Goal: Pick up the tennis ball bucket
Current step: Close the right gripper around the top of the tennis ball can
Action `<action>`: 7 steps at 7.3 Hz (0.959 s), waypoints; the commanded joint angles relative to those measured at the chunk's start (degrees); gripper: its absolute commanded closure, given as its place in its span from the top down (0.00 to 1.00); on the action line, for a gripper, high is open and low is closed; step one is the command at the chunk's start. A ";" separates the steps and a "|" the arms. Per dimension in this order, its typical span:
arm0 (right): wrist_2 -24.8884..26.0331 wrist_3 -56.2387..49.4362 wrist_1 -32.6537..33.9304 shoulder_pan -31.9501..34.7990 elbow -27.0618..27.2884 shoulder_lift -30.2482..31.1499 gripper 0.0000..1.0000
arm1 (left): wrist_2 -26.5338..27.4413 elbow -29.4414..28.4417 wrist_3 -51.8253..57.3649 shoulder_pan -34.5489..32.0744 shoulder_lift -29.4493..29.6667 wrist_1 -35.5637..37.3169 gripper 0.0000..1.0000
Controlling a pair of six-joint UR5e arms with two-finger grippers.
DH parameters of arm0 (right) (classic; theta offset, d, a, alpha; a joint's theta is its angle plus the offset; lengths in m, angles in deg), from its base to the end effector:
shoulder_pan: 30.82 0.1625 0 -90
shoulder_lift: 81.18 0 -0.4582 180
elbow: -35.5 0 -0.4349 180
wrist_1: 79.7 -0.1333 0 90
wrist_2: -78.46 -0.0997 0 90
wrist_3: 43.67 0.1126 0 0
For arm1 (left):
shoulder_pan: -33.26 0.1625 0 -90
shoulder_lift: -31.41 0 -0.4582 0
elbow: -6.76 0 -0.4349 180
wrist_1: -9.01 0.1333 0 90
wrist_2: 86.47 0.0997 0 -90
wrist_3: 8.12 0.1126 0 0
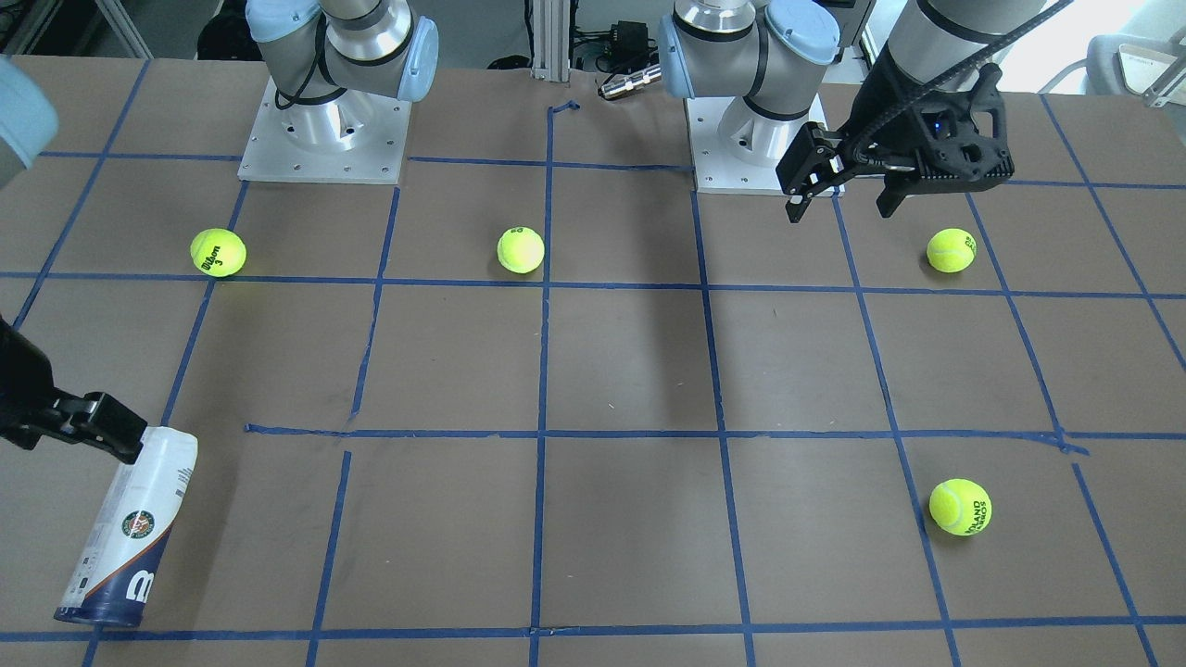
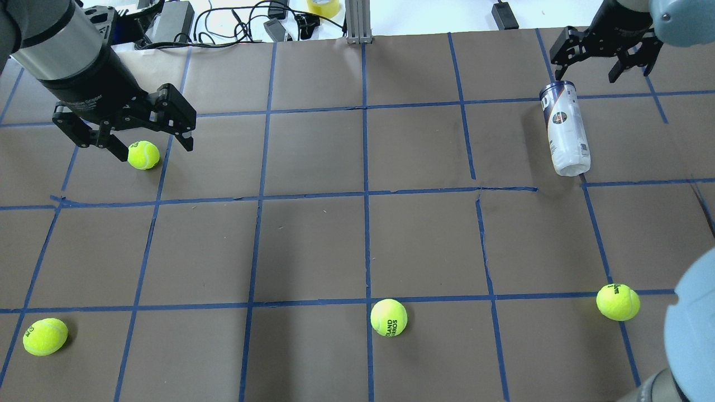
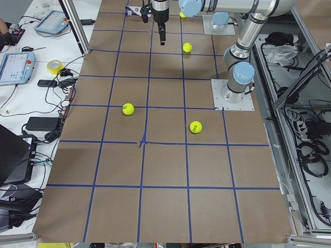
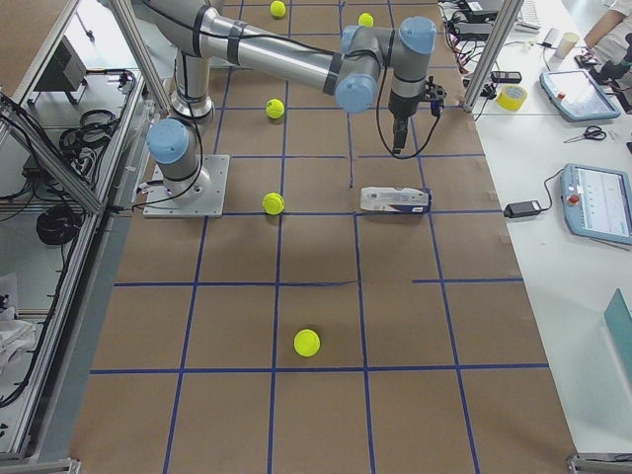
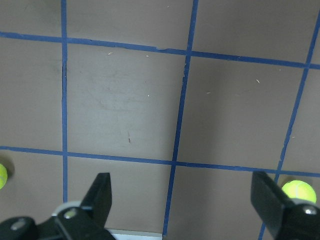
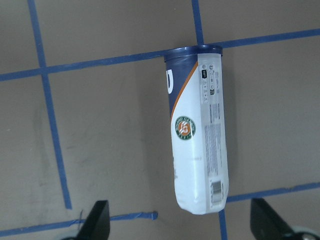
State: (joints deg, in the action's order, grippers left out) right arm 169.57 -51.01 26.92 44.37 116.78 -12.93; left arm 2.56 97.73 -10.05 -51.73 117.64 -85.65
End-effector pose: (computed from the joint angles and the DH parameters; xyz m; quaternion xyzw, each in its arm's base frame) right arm -0.0522 -0.7103 0.3839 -0.0654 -0.9973 0.0289 0.0155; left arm -0.0910 -0.5101 0.5252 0.0607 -0.9980 -0.0160 0.0089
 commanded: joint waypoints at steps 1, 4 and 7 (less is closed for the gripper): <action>-0.06 -2.93 7.61 -1.54 0.02 -8.18 1.00 | 0.09 0.00 0.00 0.00 0.08 -0.09 1.00; -0.67 -5.40 9.57 -2.94 0.29 -12.95 1.00 | 0.09 0.00 0.00 0.00 0.09 -0.09 1.00; -0.23 -7.33 11.31 -3.12 0.99 -16.30 1.00 | 0.00 0.00 -0.09 0.00 0.26 -0.09 1.00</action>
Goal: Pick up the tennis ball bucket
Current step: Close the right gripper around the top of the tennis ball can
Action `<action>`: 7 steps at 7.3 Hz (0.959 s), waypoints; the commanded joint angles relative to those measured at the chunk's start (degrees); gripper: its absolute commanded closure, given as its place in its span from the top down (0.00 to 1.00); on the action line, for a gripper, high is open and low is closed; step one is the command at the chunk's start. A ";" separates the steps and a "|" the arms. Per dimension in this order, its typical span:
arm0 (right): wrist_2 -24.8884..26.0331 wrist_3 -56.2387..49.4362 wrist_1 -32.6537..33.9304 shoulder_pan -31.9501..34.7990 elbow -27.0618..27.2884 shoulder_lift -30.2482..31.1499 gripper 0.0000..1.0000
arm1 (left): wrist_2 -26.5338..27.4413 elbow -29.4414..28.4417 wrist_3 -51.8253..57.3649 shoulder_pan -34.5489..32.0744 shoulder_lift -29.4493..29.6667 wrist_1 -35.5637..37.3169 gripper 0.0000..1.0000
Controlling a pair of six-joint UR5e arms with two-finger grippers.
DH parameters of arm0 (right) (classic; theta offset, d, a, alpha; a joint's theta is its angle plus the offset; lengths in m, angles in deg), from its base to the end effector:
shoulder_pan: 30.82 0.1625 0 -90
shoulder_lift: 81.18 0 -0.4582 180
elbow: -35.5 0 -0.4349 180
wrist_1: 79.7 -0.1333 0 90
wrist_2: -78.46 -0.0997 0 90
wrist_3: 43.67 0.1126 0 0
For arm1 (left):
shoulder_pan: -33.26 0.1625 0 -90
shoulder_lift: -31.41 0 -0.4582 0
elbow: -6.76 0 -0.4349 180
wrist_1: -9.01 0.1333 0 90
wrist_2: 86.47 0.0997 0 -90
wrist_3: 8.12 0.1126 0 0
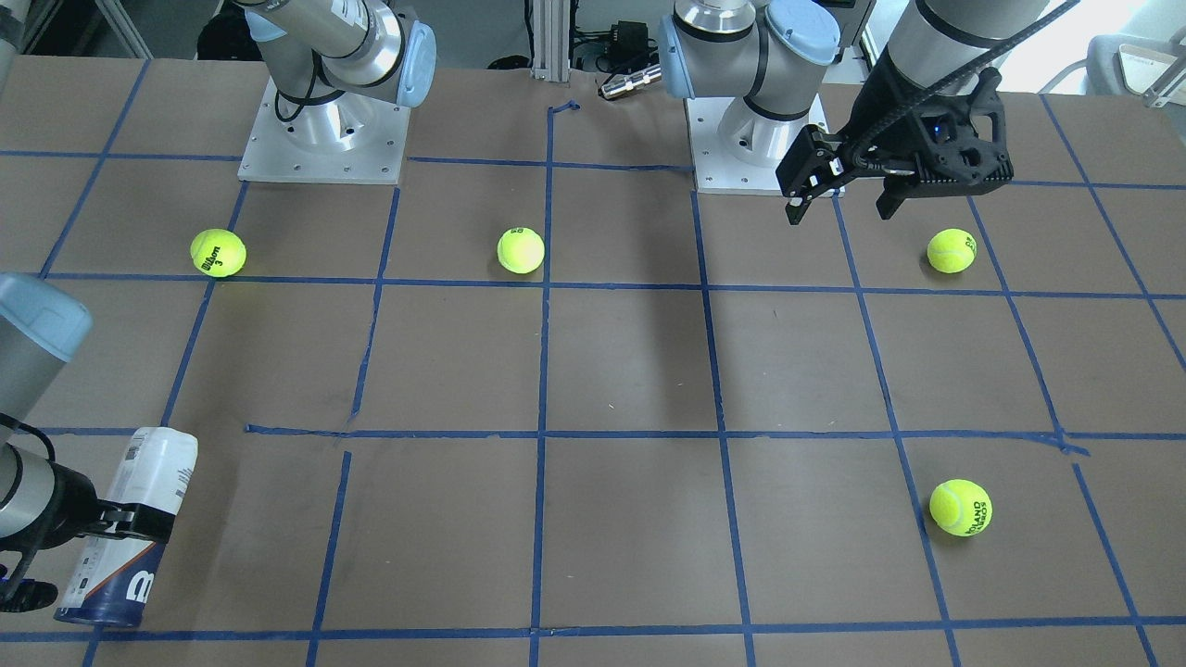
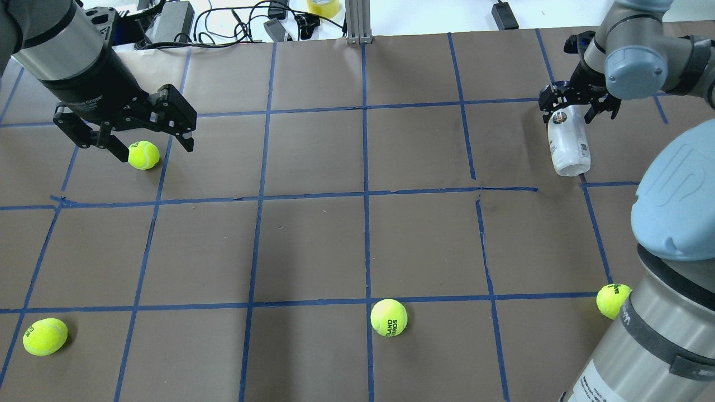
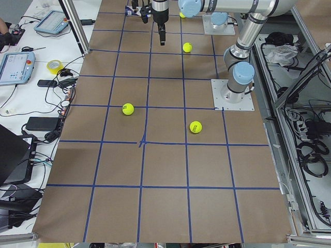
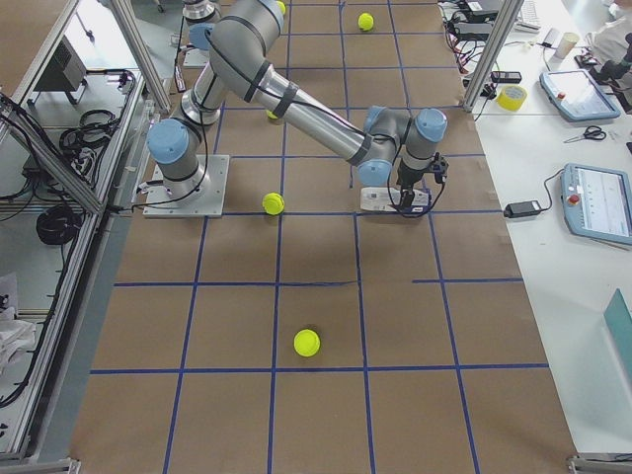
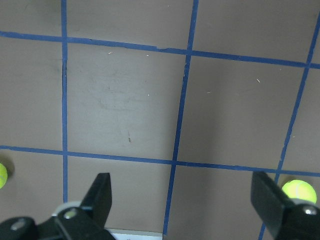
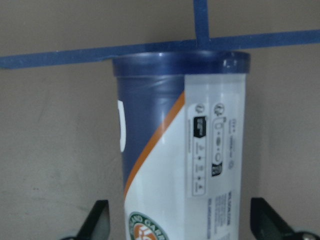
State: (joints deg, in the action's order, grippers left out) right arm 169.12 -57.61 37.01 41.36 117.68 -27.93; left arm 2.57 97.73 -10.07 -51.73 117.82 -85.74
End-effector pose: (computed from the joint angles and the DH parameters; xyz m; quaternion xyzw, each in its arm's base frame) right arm -0.1039 -0.7545 0.2029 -0.0337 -0.9992 -0.0202 0.0002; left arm -0.0909 -0.5111 0.5235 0.0608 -0.9979 -0.0184 0.0089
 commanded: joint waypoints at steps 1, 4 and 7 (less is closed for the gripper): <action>0.22 -0.82 1.50 -0.11 0.09 -1.40 1.00 | -0.10 0.00 -0.07 0.00 0.08 0.00 1.00; 0.22 -0.56 1.59 -0.19 -0.09 -2.37 1.00 | -0.10 1.31 -0.07 -0.09 -0.27 0.09 1.00; 0.13 -0.38 1.51 -0.11 -0.09 -2.45 1.00 | -0.10 1.41 -0.07 -0.09 -0.36 0.09 1.00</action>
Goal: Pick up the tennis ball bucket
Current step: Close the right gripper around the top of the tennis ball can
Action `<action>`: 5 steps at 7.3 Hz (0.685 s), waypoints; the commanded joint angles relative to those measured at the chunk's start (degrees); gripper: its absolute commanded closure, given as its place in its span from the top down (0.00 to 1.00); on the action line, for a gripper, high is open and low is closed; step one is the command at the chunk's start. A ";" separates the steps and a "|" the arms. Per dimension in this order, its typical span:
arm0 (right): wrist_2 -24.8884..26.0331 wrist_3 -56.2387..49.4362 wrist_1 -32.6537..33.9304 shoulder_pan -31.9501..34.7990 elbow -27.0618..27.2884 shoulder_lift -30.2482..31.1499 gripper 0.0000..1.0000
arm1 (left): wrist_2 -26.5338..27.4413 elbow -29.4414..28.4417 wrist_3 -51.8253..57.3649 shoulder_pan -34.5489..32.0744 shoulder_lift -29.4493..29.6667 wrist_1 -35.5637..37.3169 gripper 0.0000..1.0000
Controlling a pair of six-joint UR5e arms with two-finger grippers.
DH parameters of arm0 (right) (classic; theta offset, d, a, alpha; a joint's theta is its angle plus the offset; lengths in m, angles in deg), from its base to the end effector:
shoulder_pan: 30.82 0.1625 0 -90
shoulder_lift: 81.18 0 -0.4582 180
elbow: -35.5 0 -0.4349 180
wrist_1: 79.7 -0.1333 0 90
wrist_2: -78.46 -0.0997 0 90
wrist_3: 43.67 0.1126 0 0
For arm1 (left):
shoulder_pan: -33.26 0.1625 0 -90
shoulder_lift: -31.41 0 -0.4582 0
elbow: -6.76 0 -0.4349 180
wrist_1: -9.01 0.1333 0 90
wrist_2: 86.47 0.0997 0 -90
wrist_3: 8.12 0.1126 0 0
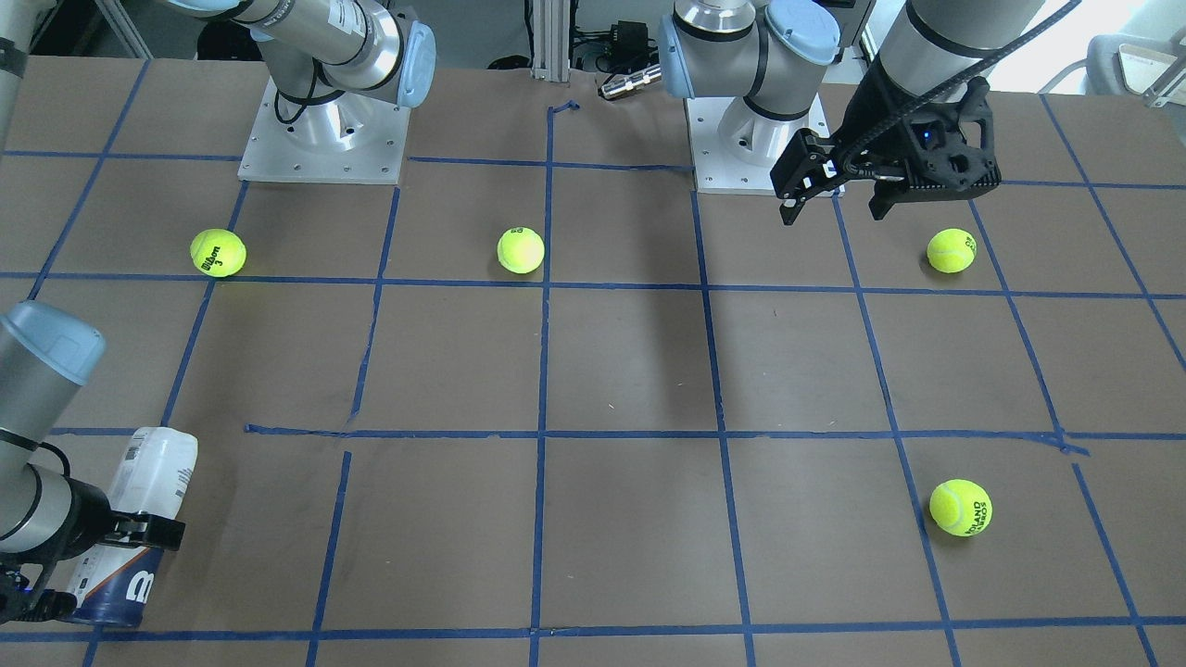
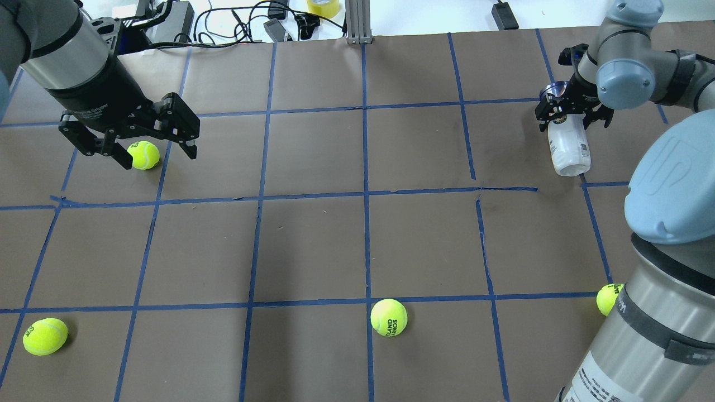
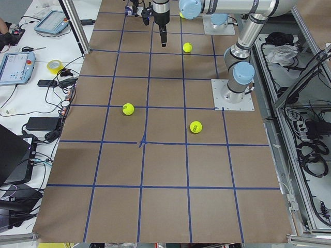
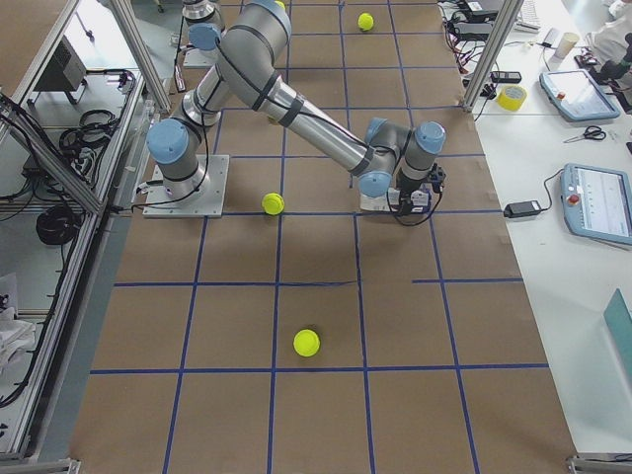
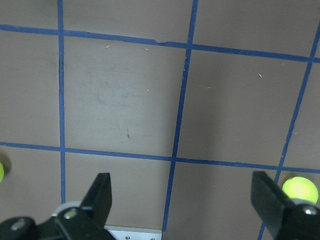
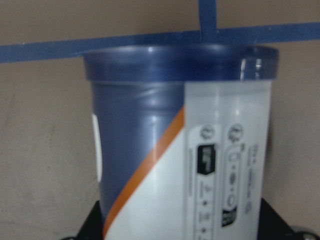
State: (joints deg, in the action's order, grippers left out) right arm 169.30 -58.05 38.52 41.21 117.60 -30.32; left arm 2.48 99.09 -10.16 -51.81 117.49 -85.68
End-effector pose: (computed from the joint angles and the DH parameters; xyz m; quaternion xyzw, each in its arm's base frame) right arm -0.1076 -0.7585 0.1746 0.0311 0.9991 0.0273 0.0003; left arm -0.0922 -0.5067 0.5139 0.0610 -0.9977 -0.0268 0.0098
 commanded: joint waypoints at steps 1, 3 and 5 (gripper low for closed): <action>-0.14 0.14 -0.01 -0.04 -0.01 -0.06 1.00 | 0.00 0.05 0.02 -0.01 -0.03 0.03 1.00; -0.22 0.06 0.08 0.04 -0.01 -0.15 1.00 | 0.17 0.05 0.11 0.08 -0.12 0.03 1.00; -0.31 0.23 0.08 0.04 0.08 -0.15 1.00 | 0.52 0.05 0.20 0.17 -0.03 0.29 1.00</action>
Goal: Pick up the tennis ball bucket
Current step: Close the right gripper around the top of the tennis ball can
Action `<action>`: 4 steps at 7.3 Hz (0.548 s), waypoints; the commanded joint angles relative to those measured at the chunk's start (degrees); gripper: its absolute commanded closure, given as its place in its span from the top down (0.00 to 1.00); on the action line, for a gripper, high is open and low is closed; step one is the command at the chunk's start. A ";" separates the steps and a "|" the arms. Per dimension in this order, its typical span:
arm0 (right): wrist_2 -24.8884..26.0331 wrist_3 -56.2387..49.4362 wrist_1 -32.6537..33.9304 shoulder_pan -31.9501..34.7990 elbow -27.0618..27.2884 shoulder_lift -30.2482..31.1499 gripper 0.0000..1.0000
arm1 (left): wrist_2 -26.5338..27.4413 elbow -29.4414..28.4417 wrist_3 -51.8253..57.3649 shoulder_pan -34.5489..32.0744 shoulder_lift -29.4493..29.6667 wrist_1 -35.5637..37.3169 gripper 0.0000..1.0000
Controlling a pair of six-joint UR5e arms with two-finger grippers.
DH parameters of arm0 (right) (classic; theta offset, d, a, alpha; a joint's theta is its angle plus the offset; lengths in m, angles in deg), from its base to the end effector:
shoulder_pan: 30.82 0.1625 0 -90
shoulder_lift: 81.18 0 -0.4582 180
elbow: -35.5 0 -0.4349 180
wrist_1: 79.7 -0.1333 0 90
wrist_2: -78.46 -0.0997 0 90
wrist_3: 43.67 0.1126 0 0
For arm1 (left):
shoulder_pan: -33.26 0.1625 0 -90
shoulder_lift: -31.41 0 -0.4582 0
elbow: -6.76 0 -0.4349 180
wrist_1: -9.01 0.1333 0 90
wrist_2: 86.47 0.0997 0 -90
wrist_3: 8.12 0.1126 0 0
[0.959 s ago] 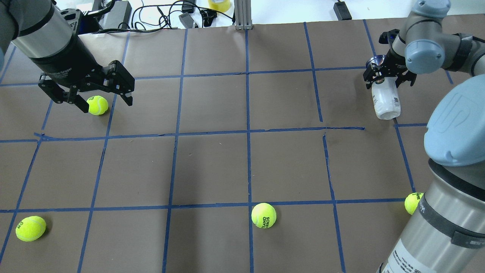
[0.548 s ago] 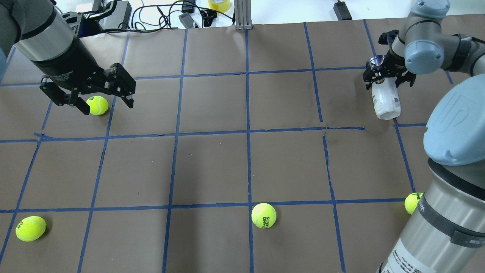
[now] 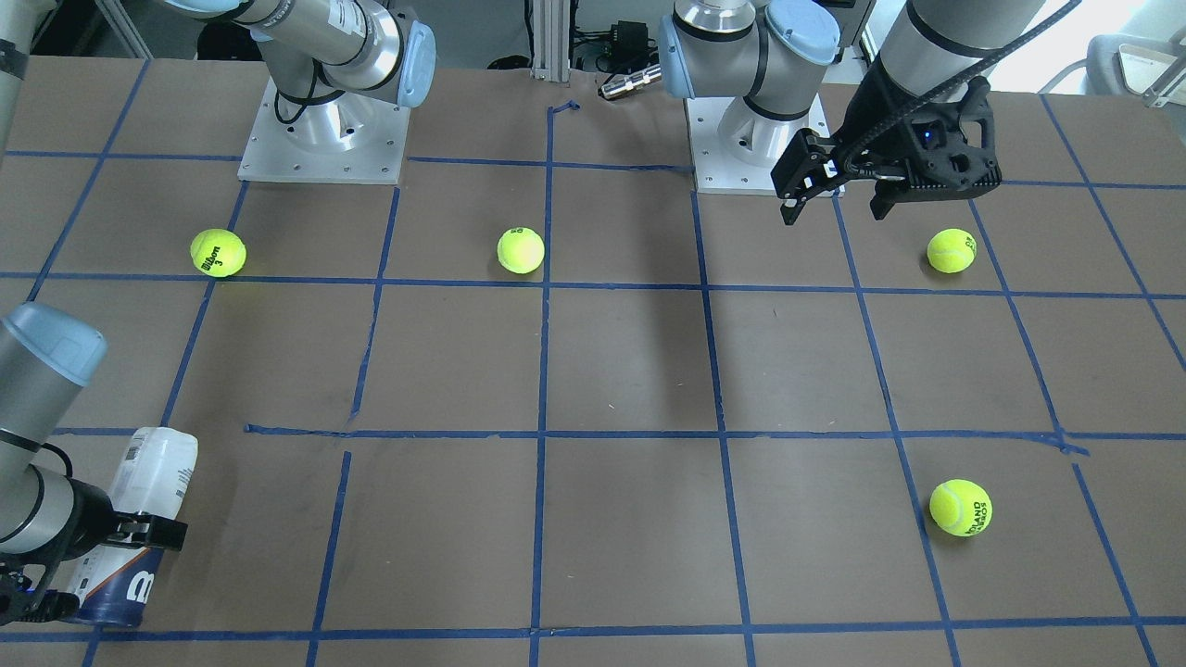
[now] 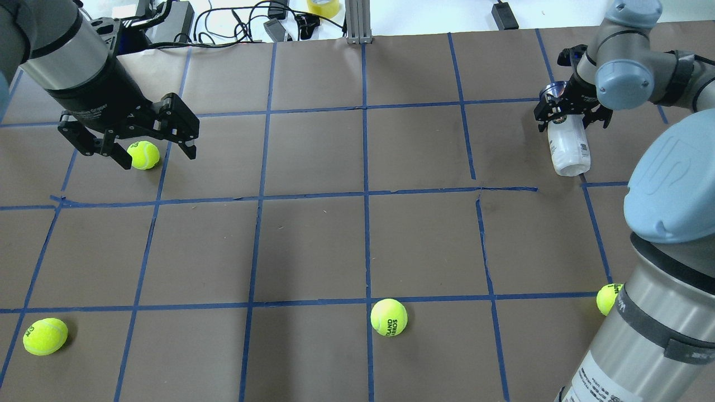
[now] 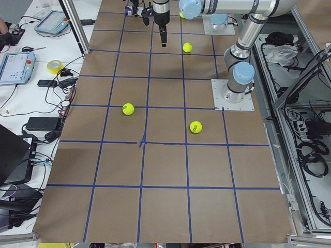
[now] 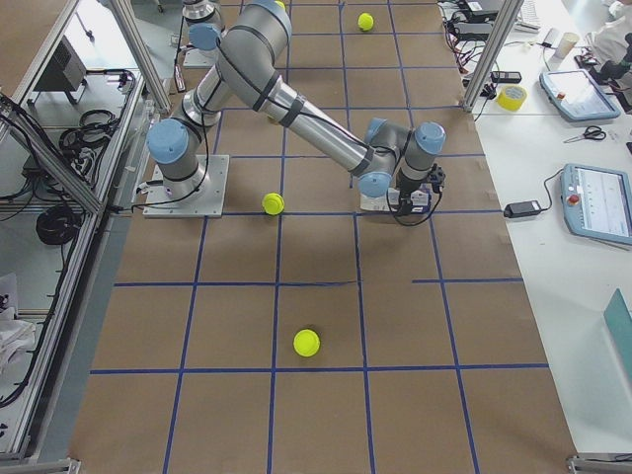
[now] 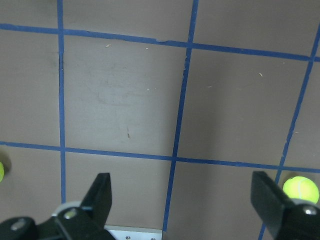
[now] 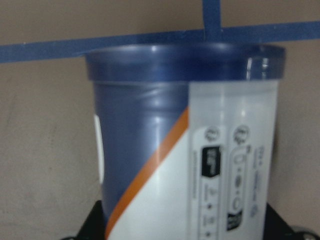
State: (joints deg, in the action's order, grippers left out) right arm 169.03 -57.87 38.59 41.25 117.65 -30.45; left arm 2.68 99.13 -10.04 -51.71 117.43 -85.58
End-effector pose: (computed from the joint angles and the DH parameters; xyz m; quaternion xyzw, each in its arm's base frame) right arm -0.1065 -0.7586 0.1726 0.0324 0.9991 0.0276 0.0028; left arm -0.0909 -0.5066 0.5142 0.0608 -0.9978 -0.0258 0.0081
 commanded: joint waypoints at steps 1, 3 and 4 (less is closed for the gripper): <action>-0.05 -0.30 0.01 0.00 0.03 -0.37 1.00 | 2.15 0.00 0.08 0.07 0.03 0.29 1.00; -0.13 -0.56 0.01 0.00 0.03 -0.63 0.99 | 2.16 0.00 -0.01 0.07 0.03 0.46 1.00; -0.05 -0.48 -0.07 -0.08 -0.06 -0.46 0.92 | 2.08 0.00 -0.01 0.07 0.03 0.46 1.00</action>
State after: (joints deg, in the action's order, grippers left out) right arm 168.95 -58.30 38.58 41.21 117.66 -30.98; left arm 4.72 99.13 -10.04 -51.64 117.45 -85.17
